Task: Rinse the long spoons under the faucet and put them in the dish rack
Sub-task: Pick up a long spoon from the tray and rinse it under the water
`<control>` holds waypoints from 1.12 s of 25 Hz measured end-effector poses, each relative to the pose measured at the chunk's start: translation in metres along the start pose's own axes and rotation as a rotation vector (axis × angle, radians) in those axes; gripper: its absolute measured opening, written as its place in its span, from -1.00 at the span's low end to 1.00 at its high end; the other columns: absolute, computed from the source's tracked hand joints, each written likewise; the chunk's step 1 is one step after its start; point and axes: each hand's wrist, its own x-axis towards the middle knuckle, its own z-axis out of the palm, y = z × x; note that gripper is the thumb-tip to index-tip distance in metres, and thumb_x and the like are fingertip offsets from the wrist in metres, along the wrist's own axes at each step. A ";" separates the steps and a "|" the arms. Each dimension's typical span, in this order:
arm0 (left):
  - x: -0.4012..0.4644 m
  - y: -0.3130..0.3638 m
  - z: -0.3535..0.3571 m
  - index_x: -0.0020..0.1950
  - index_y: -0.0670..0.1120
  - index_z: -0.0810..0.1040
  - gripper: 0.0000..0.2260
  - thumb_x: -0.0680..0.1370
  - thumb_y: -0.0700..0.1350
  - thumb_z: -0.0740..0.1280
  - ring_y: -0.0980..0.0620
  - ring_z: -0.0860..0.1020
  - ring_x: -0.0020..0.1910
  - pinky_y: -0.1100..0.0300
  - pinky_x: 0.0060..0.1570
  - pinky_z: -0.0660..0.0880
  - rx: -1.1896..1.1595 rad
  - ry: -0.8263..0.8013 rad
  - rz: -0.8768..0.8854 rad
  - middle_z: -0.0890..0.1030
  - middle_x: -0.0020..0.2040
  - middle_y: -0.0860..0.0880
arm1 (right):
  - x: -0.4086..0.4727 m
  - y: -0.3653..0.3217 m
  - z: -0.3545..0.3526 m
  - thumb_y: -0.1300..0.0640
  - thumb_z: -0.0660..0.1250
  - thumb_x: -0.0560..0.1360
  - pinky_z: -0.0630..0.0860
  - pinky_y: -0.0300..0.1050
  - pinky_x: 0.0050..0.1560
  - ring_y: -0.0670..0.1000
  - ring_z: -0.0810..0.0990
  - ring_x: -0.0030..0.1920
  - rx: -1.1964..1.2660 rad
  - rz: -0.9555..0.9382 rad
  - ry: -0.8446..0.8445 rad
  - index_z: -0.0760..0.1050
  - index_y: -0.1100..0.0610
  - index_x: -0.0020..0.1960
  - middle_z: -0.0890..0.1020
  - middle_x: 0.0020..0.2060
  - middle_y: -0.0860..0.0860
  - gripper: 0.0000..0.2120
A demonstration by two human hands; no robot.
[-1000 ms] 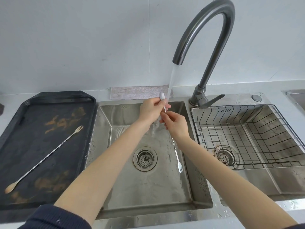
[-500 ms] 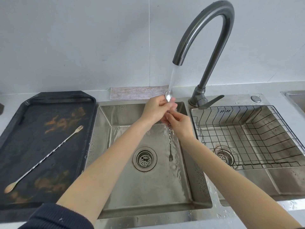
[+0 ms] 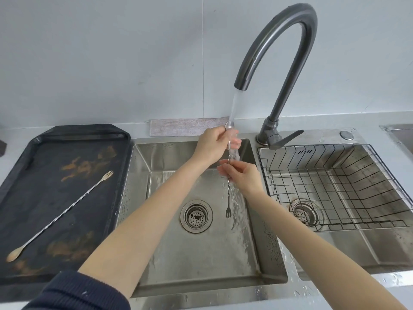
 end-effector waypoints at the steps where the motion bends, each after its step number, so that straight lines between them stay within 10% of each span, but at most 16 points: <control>1: -0.001 0.000 0.001 0.03 -0.24 0.58 -0.75 0.59 -0.10 0.21 0.35 0.57 -0.40 0.48 -0.11 0.48 0.056 0.020 0.027 0.70 -0.07 -0.09 | 0.003 -0.002 0.000 0.20 0.37 0.45 0.57 0.00 0.13 0.02 0.68 -0.11 -0.014 -0.011 0.032 0.66 0.07 -0.13 0.68 -0.31 -0.04 -0.91; 4: -0.001 0.000 0.002 -0.05 -0.20 0.63 -0.79 0.56 -0.09 0.28 0.47 0.50 -0.49 0.61 -0.25 0.40 0.178 0.109 0.101 0.72 -0.14 -0.05 | 0.009 -0.006 0.000 0.15 0.40 0.42 0.51 -0.17 -0.10 -0.20 0.56 -0.38 -0.077 -0.037 0.086 0.68 0.12 -0.16 0.61 -0.49 -0.18 -0.92; 10: 0.002 0.007 0.000 0.05 -0.20 0.60 -0.75 0.61 -0.13 0.16 0.41 0.55 -0.46 0.63 -0.33 0.41 0.213 0.038 0.099 0.71 -0.03 -0.11 | 0.008 -0.001 -0.001 0.18 0.39 0.44 0.50 -0.09 -0.01 -0.11 0.55 -0.27 -0.099 -0.049 0.045 0.65 0.17 -0.05 0.61 -0.37 -0.13 -0.88; 15: 0.002 0.015 -0.003 0.20 -0.24 0.52 -0.70 0.64 -0.14 0.08 -0.04 0.66 -0.06 0.43 -0.15 0.51 0.079 -0.018 0.088 0.66 0.09 -0.19 | 0.011 -0.005 -0.002 0.19 0.35 0.47 0.52 -0.09 0.00 -0.05 0.58 -0.19 -0.101 -0.034 0.034 0.63 0.16 0.02 0.65 -0.26 0.00 -0.85; 18: 0.003 0.017 -0.007 0.17 -0.22 0.54 -0.77 0.61 -0.19 0.16 0.09 0.64 -0.20 0.41 -0.17 0.52 0.028 -0.003 0.098 0.66 0.06 -0.19 | 0.017 -0.019 -0.003 0.15 0.29 0.52 0.46 -0.48 -0.25 -0.34 0.51 -0.44 -0.142 -0.088 0.049 0.63 0.12 -0.02 0.59 -0.39 -0.13 -0.85; 24: 0.000 0.016 -0.015 0.12 -0.16 0.60 -0.80 0.56 -0.19 0.25 0.08 0.62 -0.10 0.44 -0.33 0.55 0.034 0.026 0.082 0.67 0.07 -0.12 | 0.025 -0.039 0.000 0.11 0.21 0.55 0.32 -0.59 -0.49 -0.41 0.44 -0.58 -0.230 -0.188 0.067 0.63 0.15 -0.07 0.53 -0.46 -0.18 -0.78; 28: -0.002 0.011 -0.019 0.21 -0.20 0.54 -0.75 0.60 -0.22 0.17 0.01 0.62 0.05 0.29 0.00 0.56 0.042 0.014 0.075 0.65 0.11 -0.16 | 0.023 -0.025 0.003 0.10 0.27 0.52 0.33 -0.40 -0.37 -0.25 0.40 -0.51 -0.294 -0.176 0.040 0.62 0.15 -0.09 0.59 -0.45 -0.15 -0.82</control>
